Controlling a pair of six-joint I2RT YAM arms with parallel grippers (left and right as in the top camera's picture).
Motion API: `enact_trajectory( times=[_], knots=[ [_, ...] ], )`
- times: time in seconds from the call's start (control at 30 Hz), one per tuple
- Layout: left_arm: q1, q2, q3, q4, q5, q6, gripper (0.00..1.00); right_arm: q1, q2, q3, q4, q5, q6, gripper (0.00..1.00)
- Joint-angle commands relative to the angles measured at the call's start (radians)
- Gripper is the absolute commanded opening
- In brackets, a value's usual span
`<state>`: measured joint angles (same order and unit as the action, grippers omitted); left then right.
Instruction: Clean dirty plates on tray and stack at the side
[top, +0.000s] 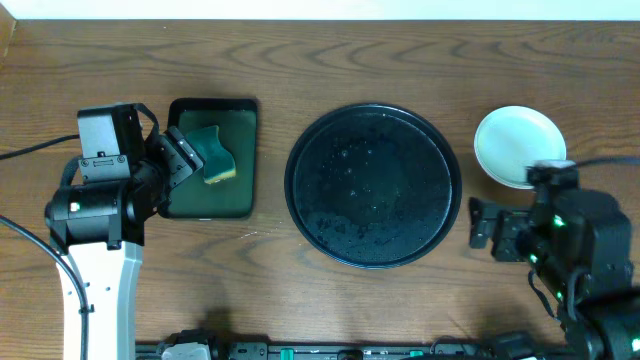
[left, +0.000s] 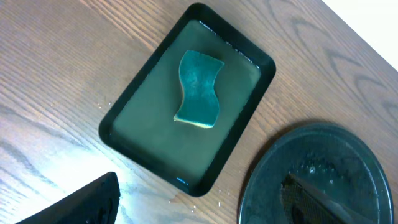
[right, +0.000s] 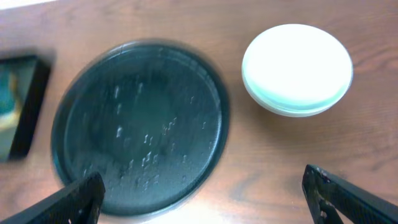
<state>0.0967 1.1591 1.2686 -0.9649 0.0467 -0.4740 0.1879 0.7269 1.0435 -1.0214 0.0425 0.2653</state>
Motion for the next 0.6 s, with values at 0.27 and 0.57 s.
enact_trajectory(
  times=[0.27, 0.57],
  knots=[
    [0.002, -0.003, 0.009, -0.003, -0.002, 0.003, 0.83, -0.222, -0.449, -0.501, 0.349, -0.174, -0.14, 0.99],
    [0.002, -0.003, 0.009, -0.003, -0.002, 0.002, 0.83, -0.22, -0.654, -0.787, 0.626, -0.175, -0.14, 0.99]
  ],
)
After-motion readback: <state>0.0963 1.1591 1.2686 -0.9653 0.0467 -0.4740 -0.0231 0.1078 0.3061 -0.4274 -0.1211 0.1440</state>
